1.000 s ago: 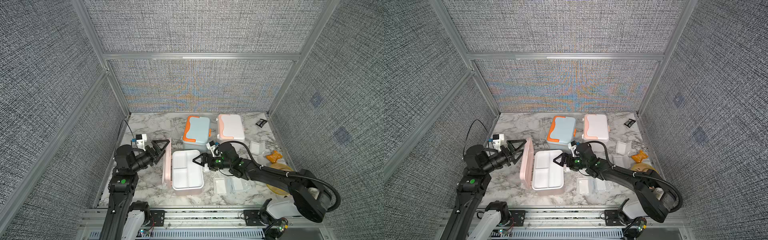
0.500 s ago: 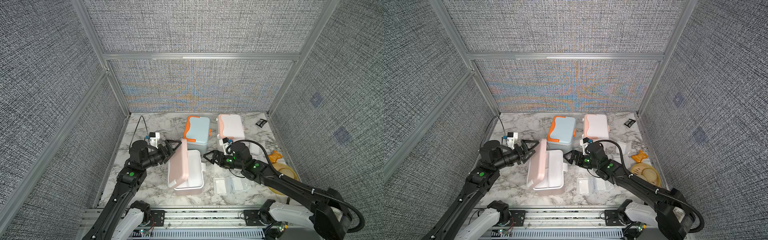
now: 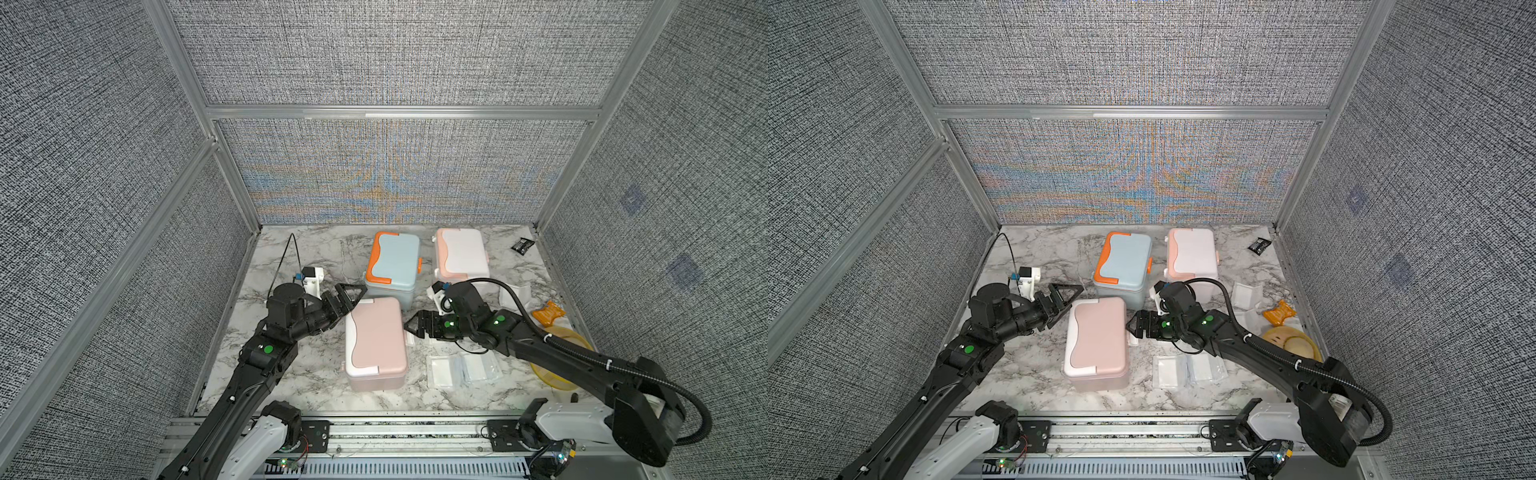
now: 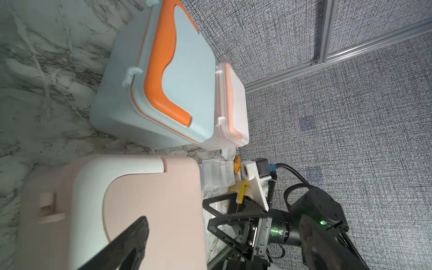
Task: Open first aid kits and take out gauze
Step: Fasten the fastener of the first aid kit.
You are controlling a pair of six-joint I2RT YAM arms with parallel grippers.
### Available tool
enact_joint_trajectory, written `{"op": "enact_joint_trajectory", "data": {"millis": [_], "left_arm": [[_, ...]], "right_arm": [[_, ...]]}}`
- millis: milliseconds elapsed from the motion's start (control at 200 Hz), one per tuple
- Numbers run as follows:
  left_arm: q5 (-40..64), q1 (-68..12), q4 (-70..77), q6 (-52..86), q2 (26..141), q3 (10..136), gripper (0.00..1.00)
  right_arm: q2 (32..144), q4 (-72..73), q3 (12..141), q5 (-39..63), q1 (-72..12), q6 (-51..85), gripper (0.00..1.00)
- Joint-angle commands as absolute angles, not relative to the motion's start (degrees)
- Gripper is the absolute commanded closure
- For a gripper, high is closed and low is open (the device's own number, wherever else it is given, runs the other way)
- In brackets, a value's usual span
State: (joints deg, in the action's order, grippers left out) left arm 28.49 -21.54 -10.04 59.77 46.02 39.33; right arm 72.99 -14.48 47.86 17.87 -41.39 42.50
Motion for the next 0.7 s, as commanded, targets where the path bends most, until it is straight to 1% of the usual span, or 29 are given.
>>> {"op": "enact_joint_trajectory", "data": {"millis": [0,235,265,295,310,510,580,695], "left_arm": [[27.5,-21.5,-11.3,57.5,45.8,39.2,0.01],[25.7,-21.7,-17.3,53.0,44.5,41.6,0.01],[25.2,-21.8,-18.5,52.2,44.1,42.0,0.0],[24.8,-22.0,-19.7,51.4,43.7,42.5,0.01],[24.6,-22.0,-20.3,51.2,43.5,42.6,0.01],[23.4,-22.8,-24.3,48.3,42.2,42.6,0.0],[22.2,-22.9,-25.5,47.4,41.5,41.8,0.0],[20.5,-22.9,-27.4,46.2,40.6,41.1,0.0]], "right_arm": [[72.4,-18.6,48.9,16.2,-41.5,39.9,0.08],[70.8,-10.0,44.5,21.0,-41.5,42.2,0.08],[70.4,-9.5,44.1,21.1,-41.6,42.3,0.07],[70.0,-9.1,44.0,21.3,-41.8,42.1,0.02],[69.9,-8.9,43.9,21.3,-41.8,42.0,0.01],[71.4,-7.0,43.9,22.4,-43.5,41.3,0.01],[72.0,-7.9,44.6,21.3,-44.2,41.1,0.01],[74.2,-13.4,46.1,17.8,-44.6,41.5,0.01]]}}
